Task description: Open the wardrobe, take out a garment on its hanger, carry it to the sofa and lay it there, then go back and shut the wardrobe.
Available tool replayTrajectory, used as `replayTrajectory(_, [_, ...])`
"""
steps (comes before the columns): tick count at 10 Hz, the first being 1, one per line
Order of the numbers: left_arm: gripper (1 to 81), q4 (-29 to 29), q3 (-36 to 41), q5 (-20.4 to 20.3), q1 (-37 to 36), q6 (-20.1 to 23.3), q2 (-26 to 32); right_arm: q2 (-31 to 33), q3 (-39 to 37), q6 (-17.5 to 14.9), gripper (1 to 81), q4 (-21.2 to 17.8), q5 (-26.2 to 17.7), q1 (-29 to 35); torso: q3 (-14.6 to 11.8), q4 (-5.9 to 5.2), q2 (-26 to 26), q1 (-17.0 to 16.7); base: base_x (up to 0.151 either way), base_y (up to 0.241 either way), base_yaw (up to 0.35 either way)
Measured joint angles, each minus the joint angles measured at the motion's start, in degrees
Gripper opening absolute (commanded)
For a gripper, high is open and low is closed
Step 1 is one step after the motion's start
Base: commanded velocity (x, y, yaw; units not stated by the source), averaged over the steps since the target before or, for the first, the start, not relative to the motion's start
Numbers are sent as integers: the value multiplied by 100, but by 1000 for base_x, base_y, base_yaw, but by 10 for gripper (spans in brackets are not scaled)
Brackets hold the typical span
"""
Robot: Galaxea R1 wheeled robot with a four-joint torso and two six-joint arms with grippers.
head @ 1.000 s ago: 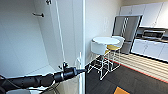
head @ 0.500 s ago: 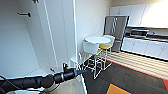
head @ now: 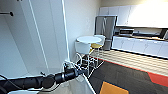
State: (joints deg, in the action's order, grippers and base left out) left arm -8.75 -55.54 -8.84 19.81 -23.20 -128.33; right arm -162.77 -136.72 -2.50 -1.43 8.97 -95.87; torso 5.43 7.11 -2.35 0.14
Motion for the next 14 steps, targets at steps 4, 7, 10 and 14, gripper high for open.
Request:
replayTrajectory(4, [10, 74, 2, 0, 15, 24, 55, -30, -7, 0, 811, 0, 4, 0, 0, 0, 0, 0, 0, 0, -245])
replayTrajectory(7, [10, 93, 50, 0, 15, 35, 118, -29, -13, 0, 811, 0, 1, 0, 0, 0, 0, 0, 0, 0, -245])
replayTrajectory(10, [10, 107, 91, 2, 13, 38, 182, -30, -13, -4, 811, 0, 4, -2, 0, 0, 0, 0, 0, 0, -246])
replayTrajectory(14, [10, 127, 105, 5, 13, 38, 210, -71, -33, -28, 811, 0, 4, 0, 0, 0, 0, 0, 0, 0, -247])
